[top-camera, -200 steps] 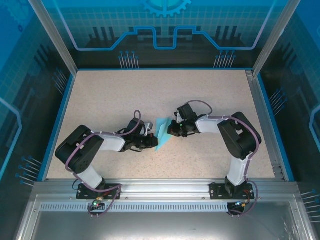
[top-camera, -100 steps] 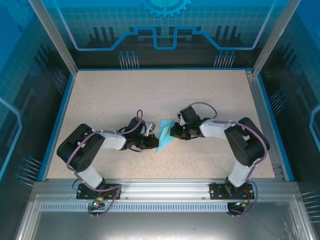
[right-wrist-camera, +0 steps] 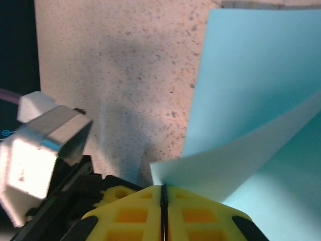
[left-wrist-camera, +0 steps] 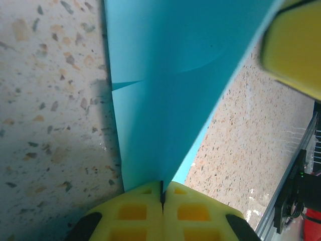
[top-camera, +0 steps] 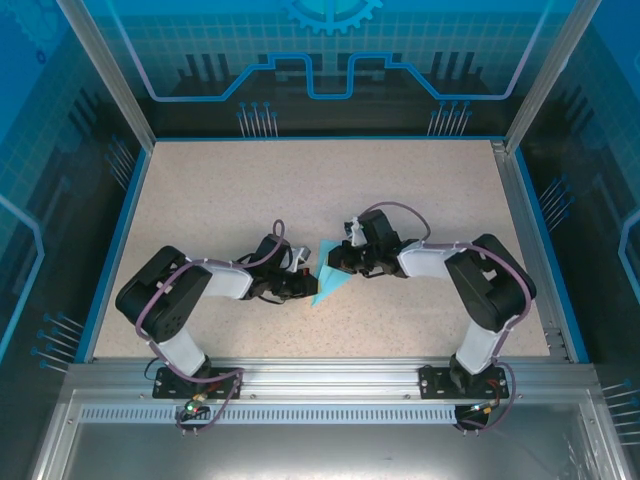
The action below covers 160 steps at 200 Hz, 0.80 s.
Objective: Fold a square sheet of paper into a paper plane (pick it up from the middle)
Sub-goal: Fourth fold the wing at the center of the table.
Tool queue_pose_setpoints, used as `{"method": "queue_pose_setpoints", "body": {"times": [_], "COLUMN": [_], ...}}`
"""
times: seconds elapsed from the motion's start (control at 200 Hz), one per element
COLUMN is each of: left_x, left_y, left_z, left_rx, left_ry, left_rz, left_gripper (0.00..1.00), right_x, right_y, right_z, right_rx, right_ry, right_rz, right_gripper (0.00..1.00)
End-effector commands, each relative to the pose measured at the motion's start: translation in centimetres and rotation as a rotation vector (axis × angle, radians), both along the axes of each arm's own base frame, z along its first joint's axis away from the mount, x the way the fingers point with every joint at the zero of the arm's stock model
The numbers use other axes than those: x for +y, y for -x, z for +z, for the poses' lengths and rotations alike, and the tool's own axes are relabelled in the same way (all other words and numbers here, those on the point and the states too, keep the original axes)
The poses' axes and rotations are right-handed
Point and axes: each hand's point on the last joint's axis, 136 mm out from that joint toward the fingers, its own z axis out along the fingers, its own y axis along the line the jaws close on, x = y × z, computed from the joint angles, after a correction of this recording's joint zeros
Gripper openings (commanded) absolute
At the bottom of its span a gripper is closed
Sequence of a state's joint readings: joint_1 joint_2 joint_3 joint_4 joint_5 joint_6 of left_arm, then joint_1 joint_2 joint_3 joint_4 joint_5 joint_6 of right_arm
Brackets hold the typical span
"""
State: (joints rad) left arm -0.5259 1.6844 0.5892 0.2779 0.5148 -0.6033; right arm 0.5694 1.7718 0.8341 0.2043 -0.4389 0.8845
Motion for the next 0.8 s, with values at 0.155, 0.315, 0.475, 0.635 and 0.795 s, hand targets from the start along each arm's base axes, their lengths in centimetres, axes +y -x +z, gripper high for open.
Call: {"method": "queue_pose_setpoints", "body": {"times": [0.155, 0.315, 0.475, 0.635, 0.795], "left_x": [0.0, 0.1, 0.2, 0.5, 0.7], "left_y": [-0.1, -0.3, -0.4, -0.4, -0.4], "left_z": [-0.3, -0.2, -0.4, -1.0, -1.5], "left_rx": [0.036, 0.055, 0.086, 0.117, 0.139], "left_ry": [0.003, 0.021, 0.042, 0.043, 0.038], "left_rz": [0.001, 0.015, 0.028, 0.041, 0.058], "left_gripper": [0.06, 0.06, 0.05, 0.05, 0.05], "right_x": [0.0, -0.2, 0.4, 0.7, 0.6], "right_y": [-1.2, -1.0, -1.5, -1.7, -1.9], "right_z": [-0.3, -0.6, -0.2, -0.5, -1.0], "right_rx": [0.01, 0.018, 0.014, 0.026, 0.039], "right_ry": [-0.004, 0.009, -0.003, -0.01, 0.009], "right_rz": [-0.018, -0.01, 0.006, 0.019, 0.011], "right_gripper": [0.1, 0.1, 0.11, 0.11, 0.11]}}
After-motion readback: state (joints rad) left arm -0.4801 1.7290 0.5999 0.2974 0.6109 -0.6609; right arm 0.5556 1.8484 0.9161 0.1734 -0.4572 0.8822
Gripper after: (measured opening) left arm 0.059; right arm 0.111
